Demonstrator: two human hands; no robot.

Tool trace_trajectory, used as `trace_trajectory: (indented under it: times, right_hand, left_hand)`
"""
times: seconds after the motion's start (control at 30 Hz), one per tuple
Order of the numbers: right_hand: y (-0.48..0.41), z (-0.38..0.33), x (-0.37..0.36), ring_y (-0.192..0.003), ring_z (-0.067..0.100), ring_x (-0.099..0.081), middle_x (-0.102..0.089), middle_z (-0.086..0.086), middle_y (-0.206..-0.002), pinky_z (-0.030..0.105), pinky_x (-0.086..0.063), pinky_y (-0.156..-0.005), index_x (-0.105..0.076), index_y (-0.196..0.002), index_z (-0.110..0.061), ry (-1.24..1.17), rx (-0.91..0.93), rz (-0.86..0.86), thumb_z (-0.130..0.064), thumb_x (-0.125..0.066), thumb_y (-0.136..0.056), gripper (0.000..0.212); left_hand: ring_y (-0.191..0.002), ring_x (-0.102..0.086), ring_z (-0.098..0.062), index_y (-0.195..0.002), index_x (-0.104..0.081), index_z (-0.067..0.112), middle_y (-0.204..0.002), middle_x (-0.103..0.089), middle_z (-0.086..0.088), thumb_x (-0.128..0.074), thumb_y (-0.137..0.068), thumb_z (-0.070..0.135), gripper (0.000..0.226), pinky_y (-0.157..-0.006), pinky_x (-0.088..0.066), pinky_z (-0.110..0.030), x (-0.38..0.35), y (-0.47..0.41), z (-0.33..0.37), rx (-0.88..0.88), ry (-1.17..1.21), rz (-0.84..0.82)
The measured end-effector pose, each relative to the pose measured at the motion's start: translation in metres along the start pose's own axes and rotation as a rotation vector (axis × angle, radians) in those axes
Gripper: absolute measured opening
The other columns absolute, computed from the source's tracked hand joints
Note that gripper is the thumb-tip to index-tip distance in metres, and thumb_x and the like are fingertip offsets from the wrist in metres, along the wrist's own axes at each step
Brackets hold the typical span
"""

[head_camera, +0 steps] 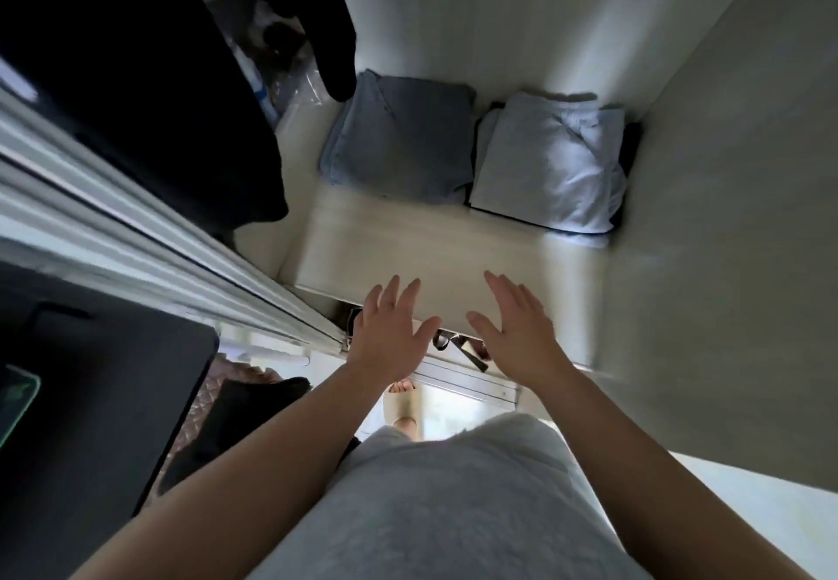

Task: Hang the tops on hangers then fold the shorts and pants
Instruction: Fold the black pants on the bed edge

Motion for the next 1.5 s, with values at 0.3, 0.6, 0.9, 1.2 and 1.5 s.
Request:
trace_trajectory:
  times: [0.3,0.6,0.9,1.2,1.5]
  right_hand:
    - [0.071,-0.014,-0.008,-0.150,0.023,-0.021,-0.027,-0.001,-0.162,0.045,-0.022,-0.122,-0.026,-0.156,-0.031,-0.061,0.296,-0.178,-0.042,-0.052,-0.100,0.063]
    - [0.158,-0.060,-0.071,-0.134,-0.006,-0.030,-0.037,-0.018,-0.151,0.018,-0.023,-0.107,-0.032,-0.154,-0.031,-0.029,0.607,-0.466,-0.036,-0.055,-0.100,0.059]
    - [0.254,-0.133,-0.152,-0.136,-0.004,-0.040,-0.048,-0.023,-0.146,0.032,-0.035,-0.115,-0.037,-0.149,-0.041,0.041,0.867,-0.759,-0.037,-0.056,-0.098,0.054]
    - [0.336,-0.190,-0.206,-0.139,-0.001,-0.036,-0.040,-0.021,-0.153,0.029,-0.034,-0.115,-0.032,-0.154,-0.034,0.071,1.002,-0.817,-0.038,-0.057,-0.096,0.063]
    - [0.367,-0.216,-0.237,-0.067,0.001,-0.048,-0.051,-0.010,-0.076,0.026,-0.041,-0.064,-0.048,-0.084,-0.021,0.031,0.889,-0.643,-0.033,-0.063,-0.091,0.020]
  left_hand:
    - [-0.152,-0.010,-0.018,-0.158,-0.024,0.031,-0.166,-0.019,0.004,-0.047,-0.100,0.054,0.067,-0.122,-0.021,-0.047,-0.019,0.129,-0.007,0.172,0.296,0.297]
    - [-0.140,-0.030,-0.017,-0.153,-0.032,0.031,-0.154,-0.039,0.005,-0.050,-0.099,0.047,0.059,-0.112,-0.032,-0.032,-0.071,0.298,-0.056,0.547,0.516,0.508]
    - [-0.128,-0.047,-0.019,-0.147,-0.042,0.024,-0.142,-0.050,0.003,-0.054,-0.099,0.042,0.053,-0.106,-0.040,-0.033,-0.119,0.455,-0.114,0.972,0.731,0.827]
    - [-0.114,-0.059,-0.024,-0.129,-0.048,0.011,-0.117,-0.061,0.000,-0.066,-0.094,0.034,0.046,-0.091,-0.045,-0.035,-0.168,0.574,-0.172,1.318,1.307,1.320]
    - [-0.097,-0.065,-0.012,-0.110,-0.062,0.016,-0.101,-0.069,0.003,-0.068,-0.092,0.037,0.029,-0.073,-0.050,-0.025,-0.143,0.620,-0.212,1.100,1.320,1.307]
Point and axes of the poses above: each hand's wrist, its own y-axis away from the middle knuckle, its own x-axis out of the back of the hand, z = x × y, the point moved 6 cm from there along -y, towards the middle knuckle
